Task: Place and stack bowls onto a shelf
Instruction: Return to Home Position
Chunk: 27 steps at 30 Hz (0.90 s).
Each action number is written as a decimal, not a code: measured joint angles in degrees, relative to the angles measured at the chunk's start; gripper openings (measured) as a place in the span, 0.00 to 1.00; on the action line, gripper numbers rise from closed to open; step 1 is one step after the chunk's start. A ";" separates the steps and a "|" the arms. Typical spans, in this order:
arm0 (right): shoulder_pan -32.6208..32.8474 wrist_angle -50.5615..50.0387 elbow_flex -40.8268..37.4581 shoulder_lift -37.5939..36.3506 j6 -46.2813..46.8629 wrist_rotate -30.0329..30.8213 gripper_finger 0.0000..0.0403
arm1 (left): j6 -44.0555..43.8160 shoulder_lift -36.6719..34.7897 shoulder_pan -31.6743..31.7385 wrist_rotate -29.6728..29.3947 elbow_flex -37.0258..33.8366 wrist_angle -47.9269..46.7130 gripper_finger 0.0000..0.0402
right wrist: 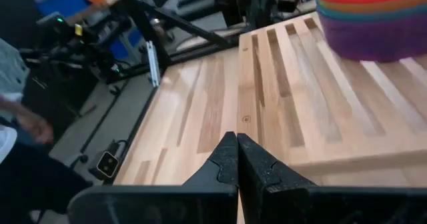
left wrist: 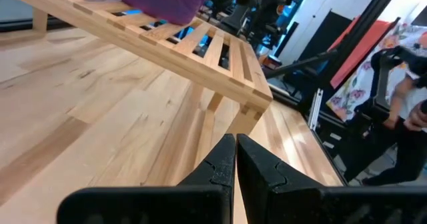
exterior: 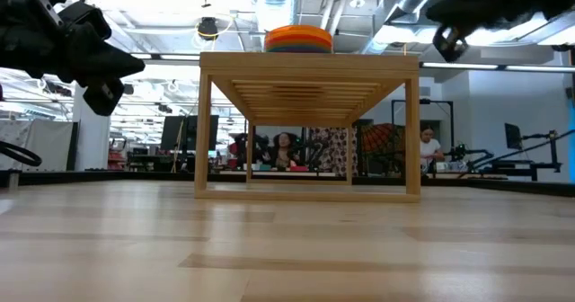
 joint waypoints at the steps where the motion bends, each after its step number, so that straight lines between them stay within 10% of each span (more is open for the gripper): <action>1: 0.16 1.78 -2.52 -2.02 0.13 0.00 0.04 | 0.00 0.01 0.00 0.00 0.00 -0.06 0.00; 27: 4.52 15.43 -32.09 -32.79 0.85 14.10 0.04 | 0.02 0.00 0.00 -0.04 0.24 -0.67 0.00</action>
